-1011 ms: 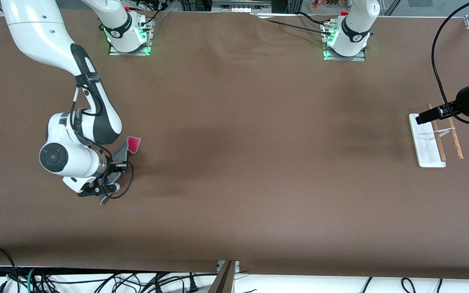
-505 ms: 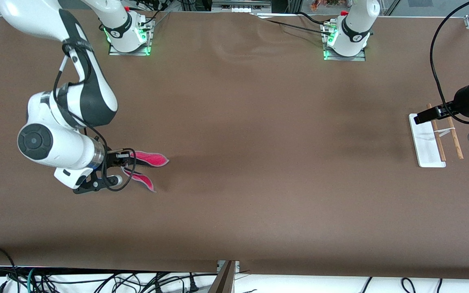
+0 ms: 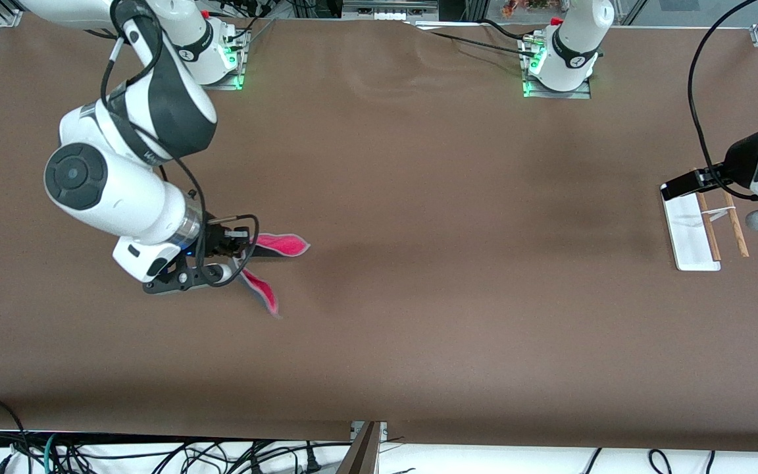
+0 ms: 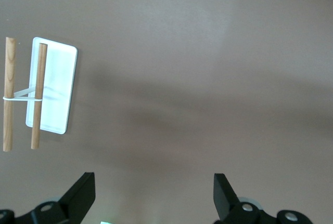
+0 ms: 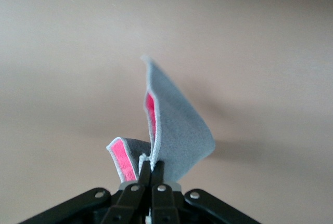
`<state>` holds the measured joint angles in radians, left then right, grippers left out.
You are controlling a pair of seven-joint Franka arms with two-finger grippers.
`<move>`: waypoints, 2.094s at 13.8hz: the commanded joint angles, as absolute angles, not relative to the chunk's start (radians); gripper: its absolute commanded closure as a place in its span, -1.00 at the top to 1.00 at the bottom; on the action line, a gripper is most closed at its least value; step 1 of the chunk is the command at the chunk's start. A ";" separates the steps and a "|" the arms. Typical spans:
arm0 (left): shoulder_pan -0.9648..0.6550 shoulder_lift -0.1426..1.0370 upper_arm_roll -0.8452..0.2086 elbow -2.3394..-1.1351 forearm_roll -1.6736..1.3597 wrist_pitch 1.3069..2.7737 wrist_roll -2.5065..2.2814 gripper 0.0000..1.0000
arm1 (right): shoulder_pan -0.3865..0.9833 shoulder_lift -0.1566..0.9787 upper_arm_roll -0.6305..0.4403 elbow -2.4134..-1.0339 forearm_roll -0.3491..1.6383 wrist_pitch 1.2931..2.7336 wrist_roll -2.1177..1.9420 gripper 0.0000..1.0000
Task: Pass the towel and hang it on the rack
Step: 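Lift the towel with the right gripper toward the table middle, then carry the towel with the right gripper while the left gripper approaches it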
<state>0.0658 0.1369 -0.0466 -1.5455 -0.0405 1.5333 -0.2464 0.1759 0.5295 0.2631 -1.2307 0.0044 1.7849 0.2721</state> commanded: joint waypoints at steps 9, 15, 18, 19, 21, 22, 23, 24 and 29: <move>0.066 0.136 -0.052 -1.526 -0.046 1.519 -0.225 1.00 | 0.325 0.537 0.272 -1.118 0.011 1.834 0.564 -1.00; -0.033 0.225 -0.058 -1.586 -0.101 1.609 -0.222 1.00 | 0.379 0.540 0.272 -1.118 0.011 1.878 0.571 -1.00; -0.075 0.250 -0.061 -1.617 -0.130 1.641 -0.200 1.00 | 0.409 0.543 0.272 -1.118 0.011 1.917 0.652 -1.00; -0.087 0.255 -0.066 -1.620 -0.181 1.666 -0.164 1.00 | 0.413 0.545 0.272 -1.118 0.011 1.921 0.663 -1.00; -0.089 0.249 -0.099 -1.675 -0.268 1.725 -0.047 1.00 | 0.414 0.545 0.272 -1.118 0.011 1.924 0.664 -1.00; -0.089 0.249 -0.124 -1.698 -0.287 1.762 0.019 1.00 | 0.419 0.545 0.272 -1.118 0.011 1.924 0.666 -1.00; -0.090 0.250 -0.146 -1.724 -0.319 1.797 0.058 1.00 | 0.423 0.545 0.272 -1.118 0.011 1.933 0.666 -1.00; -0.089 0.250 -0.169 -1.758 -0.374 1.852 0.069 1.00 | 0.423 0.545 0.272 -1.118 0.011 1.937 0.666 -1.00; -0.150 0.304 -0.230 -1.818 -0.553 2.099 0.210 1.00 | 0.425 0.543 0.273 -1.117 0.012 1.953 0.666 -1.00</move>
